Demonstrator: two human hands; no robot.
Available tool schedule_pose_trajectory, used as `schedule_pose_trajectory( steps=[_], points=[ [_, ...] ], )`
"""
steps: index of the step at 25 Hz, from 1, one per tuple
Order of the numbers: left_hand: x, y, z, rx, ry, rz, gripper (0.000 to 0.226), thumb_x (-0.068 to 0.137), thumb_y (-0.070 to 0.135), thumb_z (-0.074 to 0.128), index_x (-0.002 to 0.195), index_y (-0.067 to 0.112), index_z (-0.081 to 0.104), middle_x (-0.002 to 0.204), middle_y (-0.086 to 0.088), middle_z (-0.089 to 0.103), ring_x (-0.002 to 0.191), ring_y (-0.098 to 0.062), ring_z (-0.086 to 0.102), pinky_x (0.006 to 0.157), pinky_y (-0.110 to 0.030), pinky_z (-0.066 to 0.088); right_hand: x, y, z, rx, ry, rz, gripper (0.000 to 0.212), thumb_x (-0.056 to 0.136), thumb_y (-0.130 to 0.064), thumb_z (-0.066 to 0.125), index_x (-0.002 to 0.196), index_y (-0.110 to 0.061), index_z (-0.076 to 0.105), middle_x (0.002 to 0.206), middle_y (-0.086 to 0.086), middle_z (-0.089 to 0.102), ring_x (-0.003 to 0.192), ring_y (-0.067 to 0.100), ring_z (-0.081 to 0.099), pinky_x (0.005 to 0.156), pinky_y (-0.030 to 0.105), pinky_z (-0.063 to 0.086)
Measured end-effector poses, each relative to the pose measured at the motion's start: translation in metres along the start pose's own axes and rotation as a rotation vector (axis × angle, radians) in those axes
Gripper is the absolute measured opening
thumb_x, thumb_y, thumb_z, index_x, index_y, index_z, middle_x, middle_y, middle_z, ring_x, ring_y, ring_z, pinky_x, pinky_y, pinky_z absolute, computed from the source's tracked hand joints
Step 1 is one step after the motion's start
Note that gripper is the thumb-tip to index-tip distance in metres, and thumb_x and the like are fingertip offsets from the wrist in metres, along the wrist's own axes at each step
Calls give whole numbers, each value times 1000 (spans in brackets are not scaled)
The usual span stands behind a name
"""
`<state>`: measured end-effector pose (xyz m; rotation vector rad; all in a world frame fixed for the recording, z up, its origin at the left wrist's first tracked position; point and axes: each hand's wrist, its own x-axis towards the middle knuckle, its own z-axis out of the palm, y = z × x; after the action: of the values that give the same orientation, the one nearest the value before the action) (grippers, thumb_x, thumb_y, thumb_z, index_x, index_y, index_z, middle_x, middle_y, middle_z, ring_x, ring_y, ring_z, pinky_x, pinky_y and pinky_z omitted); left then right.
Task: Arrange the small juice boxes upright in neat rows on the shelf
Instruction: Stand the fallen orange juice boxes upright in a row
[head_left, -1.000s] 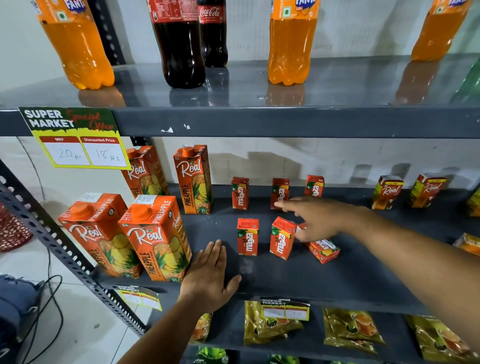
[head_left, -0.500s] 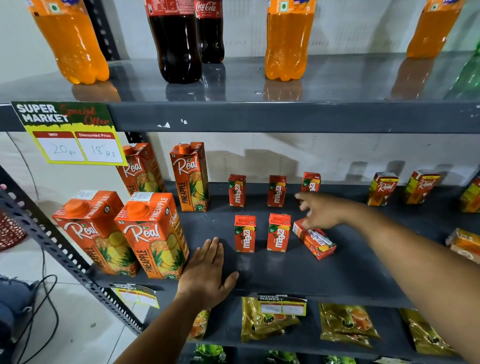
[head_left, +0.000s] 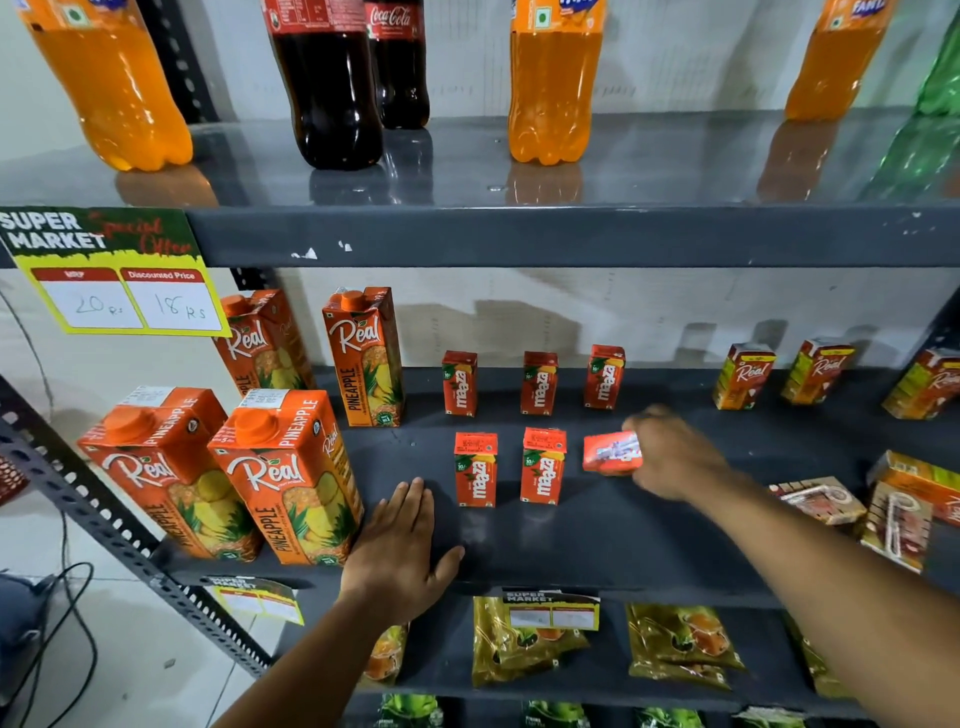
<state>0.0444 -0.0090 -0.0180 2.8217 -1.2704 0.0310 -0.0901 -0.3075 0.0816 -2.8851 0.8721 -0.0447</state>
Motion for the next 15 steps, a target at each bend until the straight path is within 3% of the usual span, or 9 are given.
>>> schedule_pose_trajectory(
  steps=[2, 4, 7, 10, 12, 15],
  points=[
    [0, 1, -1, 7, -3, 1, 98, 75, 72, -7, 149, 8, -3, 160, -8, -8, 145, -20, -11, 114, -33, -9, -2, 2, -23, -257, 48, -284, 44, 81, -11, 64, 122, -21, 53, 130, 5, 45, 121, 29, 45, 81, 35, 45],
    [-1, 1, -1, 12, -3, 1, 97, 75, 71, -7, 149, 8, -3, 160, -8, -8, 145, -20, -11, 114, -33, -8, -3, 1, -36, -514, 44, -532, 41, 86, -18, 62, 124, -24, 50, 144, 6, 37, 131, 30, 36, 87, 39, 46],
    [-2, 1, -1, 12, 2, 2, 96, 77, 71, -4, 149, 8, -3, 160, -8, -8, 145, -19, -11, 113, -32, -9, 0, 2, -34, -723, 27, -749, 36, 89, -22, 61, 124, -24, 50, 142, 7, 43, 130, 30, 38, 88, 45, 50],
    [-2, 1, -1, 2, 10, 2, 96, 78, 72, -3, 149, 8, -2, 160, -8, -7, 145, -19, -10, 113, -32, -9, 4, 6, -44, -600, -86, -621, 41, 98, -36, 43, 137, -27, 43, 147, -1, 41, 134, 24, 37, 104, 40, 39],
    [-2, 1, -1, -1, 8, 0, 97, 77, 72, -4, 149, 8, -3, 160, -8, -8, 145, -20, -11, 113, -32, -10, 6, 9, -49, -572, -110, -619, 48, 97, -25, 49, 144, -29, 35, 154, -4, 32, 141, 21, 29, 110, 35, 30],
    [-2, 1, 0, -4, 7, 2, 98, 75, 73, -7, 149, 8, -3, 160, -8, -8, 145, -19, -12, 112, -32, -10, 5, 7, -53, -394, -177, -546, 60, 89, -8, 60, 143, -26, 38, 153, 0, 35, 139, 20, 32, 109, 32, 33]
  ],
)
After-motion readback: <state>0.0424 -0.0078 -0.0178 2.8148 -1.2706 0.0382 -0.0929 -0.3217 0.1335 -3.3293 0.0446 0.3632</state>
